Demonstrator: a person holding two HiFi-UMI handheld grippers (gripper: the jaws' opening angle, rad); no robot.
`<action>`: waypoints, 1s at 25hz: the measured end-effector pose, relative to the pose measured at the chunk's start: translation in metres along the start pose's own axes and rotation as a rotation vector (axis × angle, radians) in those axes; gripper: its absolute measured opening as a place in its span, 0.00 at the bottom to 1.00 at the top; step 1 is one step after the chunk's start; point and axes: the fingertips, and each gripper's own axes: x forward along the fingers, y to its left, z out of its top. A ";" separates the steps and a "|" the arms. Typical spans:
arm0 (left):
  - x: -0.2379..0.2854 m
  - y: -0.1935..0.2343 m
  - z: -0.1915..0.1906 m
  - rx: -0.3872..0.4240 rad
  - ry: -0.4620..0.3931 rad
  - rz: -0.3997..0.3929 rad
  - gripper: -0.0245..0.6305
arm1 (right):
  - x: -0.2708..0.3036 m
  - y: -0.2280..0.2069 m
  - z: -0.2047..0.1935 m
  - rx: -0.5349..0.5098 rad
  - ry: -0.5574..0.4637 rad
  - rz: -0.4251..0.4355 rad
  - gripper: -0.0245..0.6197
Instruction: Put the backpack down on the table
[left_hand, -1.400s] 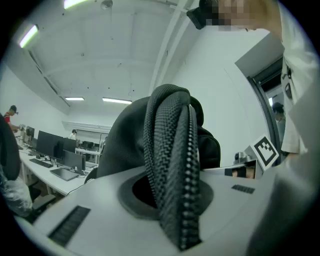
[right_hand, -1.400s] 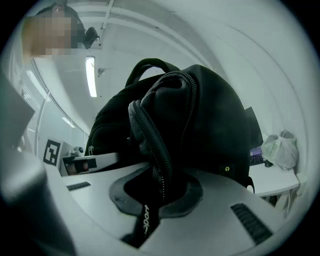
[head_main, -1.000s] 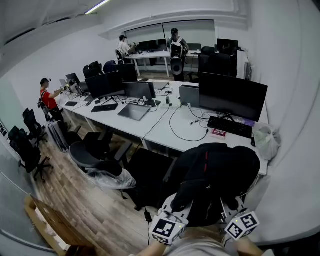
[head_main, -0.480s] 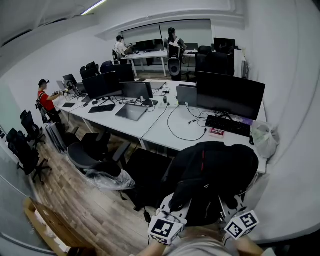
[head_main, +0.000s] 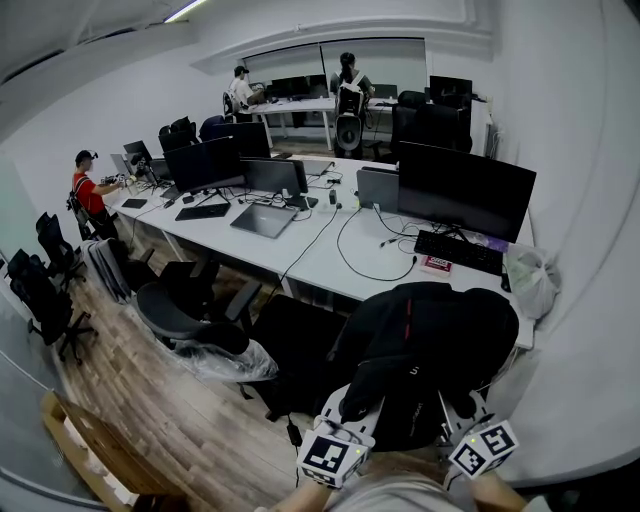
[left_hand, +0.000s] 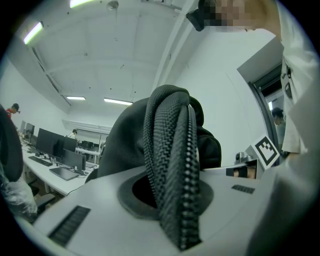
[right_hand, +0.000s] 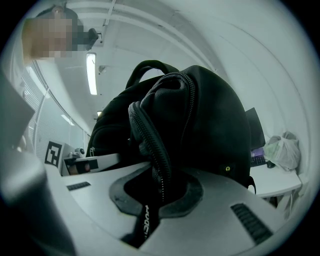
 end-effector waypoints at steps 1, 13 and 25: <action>-0.003 0.004 -0.001 -0.005 -0.004 -0.002 0.09 | 0.003 0.003 -0.001 -0.002 0.000 -0.001 0.08; -0.030 0.039 -0.001 -0.022 -0.007 -0.026 0.09 | 0.031 0.038 -0.017 0.002 0.006 -0.020 0.08; -0.016 0.055 -0.005 -0.020 0.009 -0.027 0.09 | 0.049 0.028 -0.019 0.021 0.014 -0.020 0.08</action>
